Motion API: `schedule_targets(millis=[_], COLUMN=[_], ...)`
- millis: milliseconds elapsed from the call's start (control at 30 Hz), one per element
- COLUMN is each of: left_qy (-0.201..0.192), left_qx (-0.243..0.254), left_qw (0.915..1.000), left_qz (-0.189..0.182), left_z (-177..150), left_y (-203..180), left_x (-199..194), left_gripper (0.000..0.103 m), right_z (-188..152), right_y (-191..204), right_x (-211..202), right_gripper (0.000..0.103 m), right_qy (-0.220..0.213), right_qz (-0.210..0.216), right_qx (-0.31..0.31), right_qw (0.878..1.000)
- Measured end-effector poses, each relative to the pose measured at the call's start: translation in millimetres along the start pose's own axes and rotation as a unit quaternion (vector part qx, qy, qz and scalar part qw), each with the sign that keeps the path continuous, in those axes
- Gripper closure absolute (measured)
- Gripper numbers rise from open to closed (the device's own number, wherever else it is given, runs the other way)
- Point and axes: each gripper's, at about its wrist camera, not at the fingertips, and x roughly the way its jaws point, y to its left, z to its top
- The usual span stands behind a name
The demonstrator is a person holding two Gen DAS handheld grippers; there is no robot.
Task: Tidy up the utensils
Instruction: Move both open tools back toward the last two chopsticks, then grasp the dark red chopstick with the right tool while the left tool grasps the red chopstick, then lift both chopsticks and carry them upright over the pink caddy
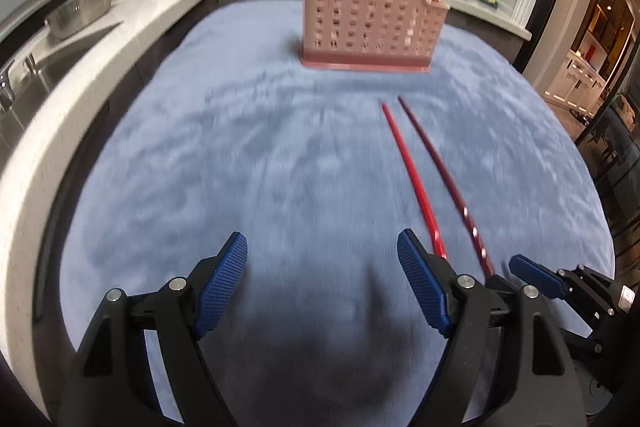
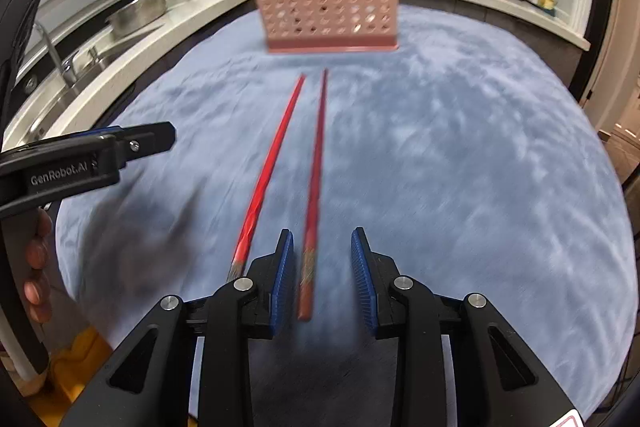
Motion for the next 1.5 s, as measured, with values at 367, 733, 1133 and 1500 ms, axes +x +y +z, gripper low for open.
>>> schedule_targets(millis=[367, 733, 1133, 1500], left_qy=[0.015, 0.012, 0.062, 0.055], left_qx=[0.001, 0.034, 0.088, 0.078], left_qw=[0.9998, 0.9987, 0.9918, 0.9938], left_qz=[-0.008, -0.036, -0.068, -0.058], left_z=[-12.0, -18.4, -36.0, -40.9], left_y=[-5.7, -31.9, -68.9, -56.1], left_x=[-0.7, -6.2, 17.5, 17.9], left_gripper=[0.028, 0.020, 0.036, 0.077], right_z=[-7.1, -9.9, -14.1, -15.5], right_y=[5.1, -23.0, -37.8, -34.8], right_x=[9.1, -1.9, -10.1, -12.6], right_gripper=[0.093, 0.096, 0.096, 0.096], right_qy=[0.010, 0.003, 0.001, -0.001], right_qz=[0.000, -0.023, -0.026, -0.022], right_qx=[-0.008, 0.036, 0.062, 0.060], right_qw=[1.000, 0.999, 0.998, 0.998])
